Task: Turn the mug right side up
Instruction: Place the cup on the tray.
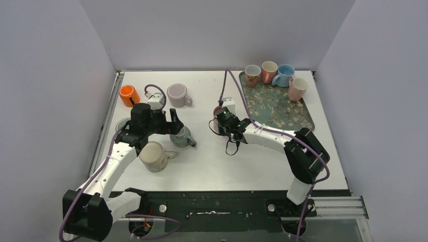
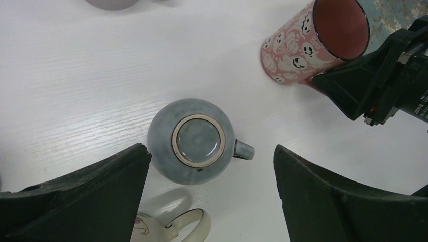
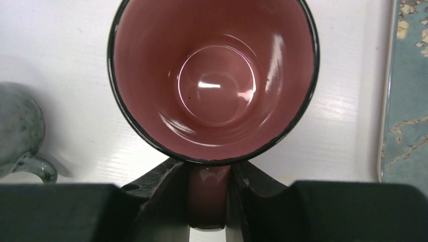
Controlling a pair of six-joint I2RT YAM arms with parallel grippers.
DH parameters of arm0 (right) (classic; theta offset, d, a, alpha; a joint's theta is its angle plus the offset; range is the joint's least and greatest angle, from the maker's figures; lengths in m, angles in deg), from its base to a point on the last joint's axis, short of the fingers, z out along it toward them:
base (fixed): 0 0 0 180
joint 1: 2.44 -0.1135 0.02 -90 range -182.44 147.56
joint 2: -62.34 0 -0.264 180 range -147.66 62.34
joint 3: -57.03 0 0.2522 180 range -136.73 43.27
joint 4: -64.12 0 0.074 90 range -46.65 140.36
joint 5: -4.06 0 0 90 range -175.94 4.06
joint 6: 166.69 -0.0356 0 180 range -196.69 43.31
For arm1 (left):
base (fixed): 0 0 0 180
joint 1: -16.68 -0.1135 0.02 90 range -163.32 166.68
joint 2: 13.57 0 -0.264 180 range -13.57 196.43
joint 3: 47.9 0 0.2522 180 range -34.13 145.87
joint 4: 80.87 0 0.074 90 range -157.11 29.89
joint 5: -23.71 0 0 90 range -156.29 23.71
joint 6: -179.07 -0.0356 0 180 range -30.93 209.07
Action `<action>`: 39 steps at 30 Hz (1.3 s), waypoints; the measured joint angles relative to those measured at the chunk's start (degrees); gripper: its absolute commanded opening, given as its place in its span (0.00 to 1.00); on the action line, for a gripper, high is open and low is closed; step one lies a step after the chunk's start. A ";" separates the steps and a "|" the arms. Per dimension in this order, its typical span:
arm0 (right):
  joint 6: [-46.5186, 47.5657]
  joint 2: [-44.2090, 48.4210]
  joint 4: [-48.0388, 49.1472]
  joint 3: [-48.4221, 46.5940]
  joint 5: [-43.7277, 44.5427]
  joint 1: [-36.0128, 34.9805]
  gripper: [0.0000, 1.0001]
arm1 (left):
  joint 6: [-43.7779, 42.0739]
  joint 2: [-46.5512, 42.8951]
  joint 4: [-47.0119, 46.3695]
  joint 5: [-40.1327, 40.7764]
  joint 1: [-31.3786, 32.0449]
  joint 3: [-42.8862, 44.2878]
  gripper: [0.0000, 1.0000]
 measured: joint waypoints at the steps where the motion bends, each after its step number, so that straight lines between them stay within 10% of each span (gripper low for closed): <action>1: 0.66 -0.02 0.17 0.00 -0.31 0.00 0.11 | -0.28 -0.22 0.00 0.02 0.24 0.00 0.91; 16: 9.35 2.21 -0.13 0.00 -9.73 5.95 0.00 | -2.08 -2.38 0.37 0.66 2.05 0.00 0.97; 39: 19.08 8.33 3.96 0.09 -19.93 34.93 0.00 | -2.43 -2.36 0.48 0.66 2.36 0.00 0.97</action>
